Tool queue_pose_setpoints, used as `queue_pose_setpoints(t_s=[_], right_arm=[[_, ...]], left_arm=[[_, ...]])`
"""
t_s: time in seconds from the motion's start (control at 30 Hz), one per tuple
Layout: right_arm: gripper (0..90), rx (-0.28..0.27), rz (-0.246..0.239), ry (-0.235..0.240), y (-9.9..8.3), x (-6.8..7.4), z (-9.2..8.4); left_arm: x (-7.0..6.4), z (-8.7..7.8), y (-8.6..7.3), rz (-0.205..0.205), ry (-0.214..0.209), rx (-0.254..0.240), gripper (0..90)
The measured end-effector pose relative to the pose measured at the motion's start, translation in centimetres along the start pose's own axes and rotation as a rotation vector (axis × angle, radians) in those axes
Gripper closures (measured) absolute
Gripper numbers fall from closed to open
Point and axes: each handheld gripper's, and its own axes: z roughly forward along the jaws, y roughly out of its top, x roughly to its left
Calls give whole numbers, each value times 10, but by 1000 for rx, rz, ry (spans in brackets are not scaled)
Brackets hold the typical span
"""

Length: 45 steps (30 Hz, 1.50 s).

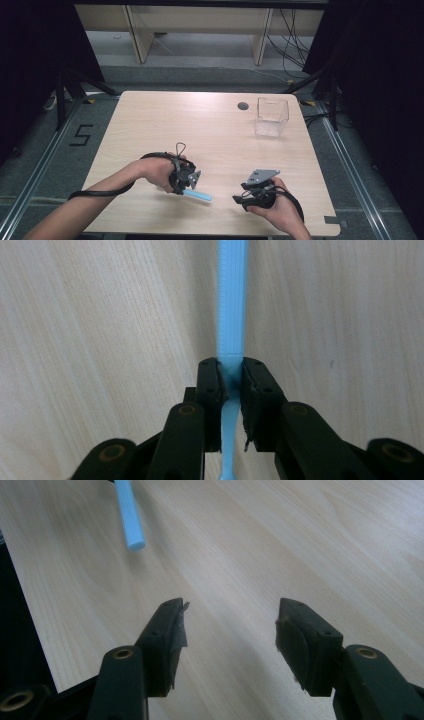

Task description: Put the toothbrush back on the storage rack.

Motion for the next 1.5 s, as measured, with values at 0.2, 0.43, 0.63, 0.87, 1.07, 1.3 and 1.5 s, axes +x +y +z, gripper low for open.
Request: queue_pose_setpoints(t_s=[0.2, 0.43, 0.63, 0.87, 1.07, 1.3, 1.5], right_arm=[[455, -18, -25, 14, 6, 3, 4], [455, -13, -35, 49, 13, 8, 8], [455, -7, -64, 64, 18, 12, 13], [454, -10, -76, 87, 26, 20, 21], [453, -9, -128, 106, 32, 23, 26], [451, -5, -144, 132, 40, 31, 33], [451, -6, -157, 145, 44, 34, 38]], left_arm=[[0, -1, 0, 0, 1, -1, 785], [0, -2, 1, 3, 2, 6, 785], [0, -3, 2, 6, -1, 3, 785], [0, -5, 3, 6, -1, 9, 785], [1, -7, 7, 11, 3, 13, 785], [2, -9, 11, 24, 5, 23, 785], [4, -12, 13, 41, 8, 35, 785]])
